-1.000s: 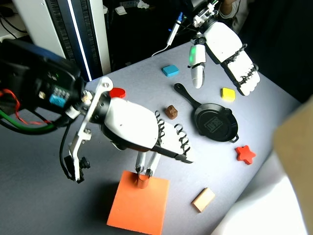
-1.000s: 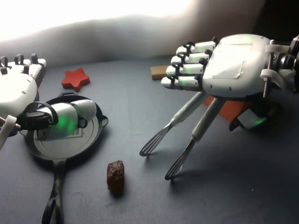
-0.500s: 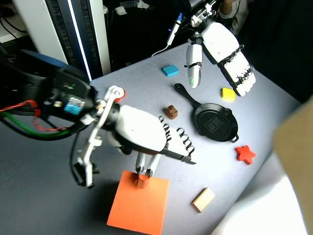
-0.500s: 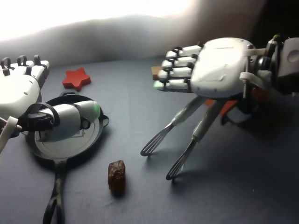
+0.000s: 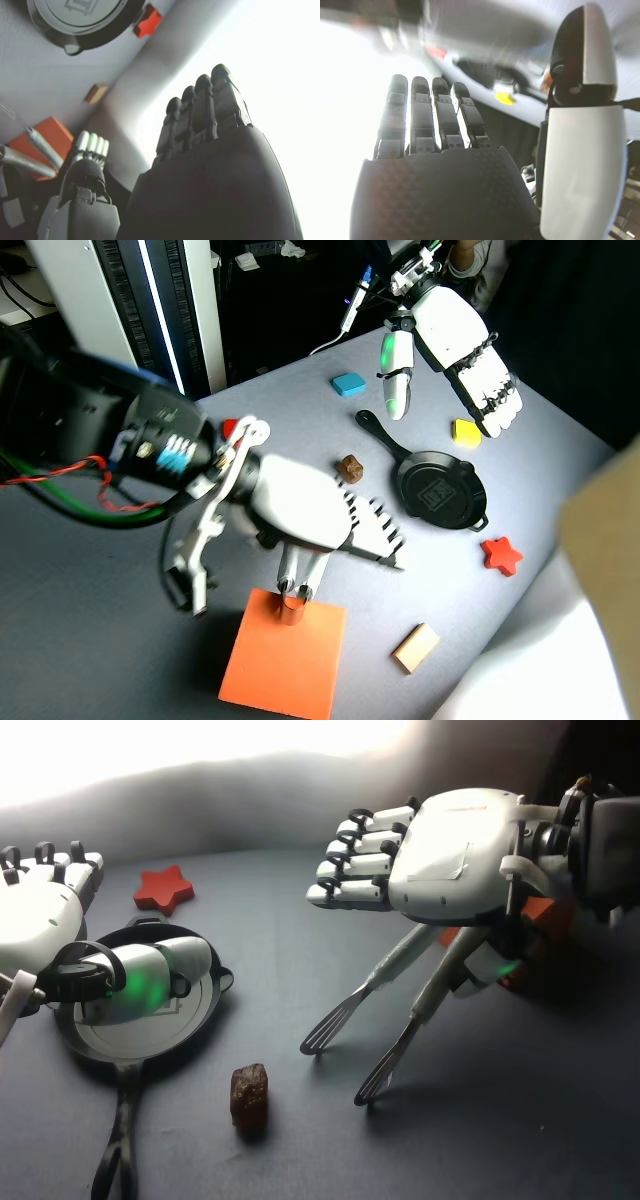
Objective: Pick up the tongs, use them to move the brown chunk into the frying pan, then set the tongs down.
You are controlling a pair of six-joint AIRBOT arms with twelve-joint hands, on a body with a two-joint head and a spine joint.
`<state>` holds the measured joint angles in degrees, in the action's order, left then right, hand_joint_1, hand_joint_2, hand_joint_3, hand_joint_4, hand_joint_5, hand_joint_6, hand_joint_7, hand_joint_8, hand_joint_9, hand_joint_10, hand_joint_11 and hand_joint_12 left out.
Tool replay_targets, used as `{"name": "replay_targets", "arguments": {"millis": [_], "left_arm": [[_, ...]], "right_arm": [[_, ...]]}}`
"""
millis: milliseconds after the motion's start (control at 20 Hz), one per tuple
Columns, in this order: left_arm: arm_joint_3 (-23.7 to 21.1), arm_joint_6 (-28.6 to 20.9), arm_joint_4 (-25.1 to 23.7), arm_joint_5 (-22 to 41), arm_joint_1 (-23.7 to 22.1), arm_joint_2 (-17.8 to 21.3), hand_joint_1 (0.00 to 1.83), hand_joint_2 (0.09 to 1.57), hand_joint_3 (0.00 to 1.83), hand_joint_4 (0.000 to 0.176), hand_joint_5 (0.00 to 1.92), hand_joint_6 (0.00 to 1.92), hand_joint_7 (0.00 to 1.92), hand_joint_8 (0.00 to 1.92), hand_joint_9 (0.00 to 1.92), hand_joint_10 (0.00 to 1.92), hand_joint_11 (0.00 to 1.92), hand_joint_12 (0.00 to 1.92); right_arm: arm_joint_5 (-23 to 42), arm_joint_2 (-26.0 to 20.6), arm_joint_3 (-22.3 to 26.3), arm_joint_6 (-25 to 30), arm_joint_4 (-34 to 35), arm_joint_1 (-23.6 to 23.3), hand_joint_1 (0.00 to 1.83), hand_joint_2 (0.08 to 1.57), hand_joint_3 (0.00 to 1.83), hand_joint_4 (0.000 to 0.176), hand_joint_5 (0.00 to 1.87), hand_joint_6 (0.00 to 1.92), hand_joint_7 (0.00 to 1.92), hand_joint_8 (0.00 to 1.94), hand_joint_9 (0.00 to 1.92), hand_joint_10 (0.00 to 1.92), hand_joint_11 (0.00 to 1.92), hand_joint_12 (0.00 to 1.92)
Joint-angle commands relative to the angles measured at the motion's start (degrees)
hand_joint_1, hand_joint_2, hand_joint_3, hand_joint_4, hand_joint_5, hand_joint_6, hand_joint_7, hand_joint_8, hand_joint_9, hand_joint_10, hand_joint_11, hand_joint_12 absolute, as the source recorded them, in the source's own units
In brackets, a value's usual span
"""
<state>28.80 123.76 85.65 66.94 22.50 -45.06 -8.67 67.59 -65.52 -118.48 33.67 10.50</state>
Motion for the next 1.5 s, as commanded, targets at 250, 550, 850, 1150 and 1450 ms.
{"name": "replay_targets", "arguments": {"millis": [250,550,850,1150,1450], "left_arm": [[-0.3,0.3,-5.0,3.4,-0.2,0.5,0.00,1.15,0.01,0.000,0.00,0.00,0.00,0.00,0.00,0.00,0.00,0.00],[-0.1,0.7,-5.0,2.8,-0.2,0.5,0.00,1.14,0.00,0.000,0.00,0.00,0.00,0.00,0.00,0.00,0.01,0.01],[0.8,0.8,-5.0,2.9,-1.0,0.4,0.00,1.15,0.00,0.000,0.00,0.00,0.00,0.00,0.00,0.00,0.01,0.01],[1.4,0.4,-5.1,2.3,-1.2,0.3,0.00,1.14,0.00,0.000,0.00,0.00,0.00,0.00,0.00,0.00,0.00,0.00],[1.5,-1.6,-5.2,2.6,-1.3,0.3,0.00,1.14,0.00,0.000,0.00,0.00,0.00,0.00,0.00,0.00,0.00,0.00]], "right_arm": [[-0.6,1.4,-0.6,22.3,-20.3,-2.5,0.98,0.83,0.00,0.000,0.00,0.00,0.00,0.00,0.00,0.00,0.00,0.00],[-4.5,3.9,-3.1,28.7,-27.9,-3.3,0.98,0.83,0.00,0.000,0.00,0.00,0.00,0.00,0.00,0.00,0.00,0.00],[-6.6,5.7,-4.8,28.9,-31.1,-3.6,0.99,0.82,0.00,0.000,0.00,0.00,0.00,0.00,0.00,0.00,0.00,0.00],[-7.0,6.0,-5.5,29.4,-31.1,-3.5,0.95,0.83,0.00,0.000,0.00,0.00,0.00,0.00,0.00,0.00,0.00,0.00],[-7.3,7.1,-7.6,29.6,-31.1,-2.3,0.95,0.82,0.00,0.000,0.00,0.00,0.00,0.00,0.00,0.00,0.00,0.00]]}}
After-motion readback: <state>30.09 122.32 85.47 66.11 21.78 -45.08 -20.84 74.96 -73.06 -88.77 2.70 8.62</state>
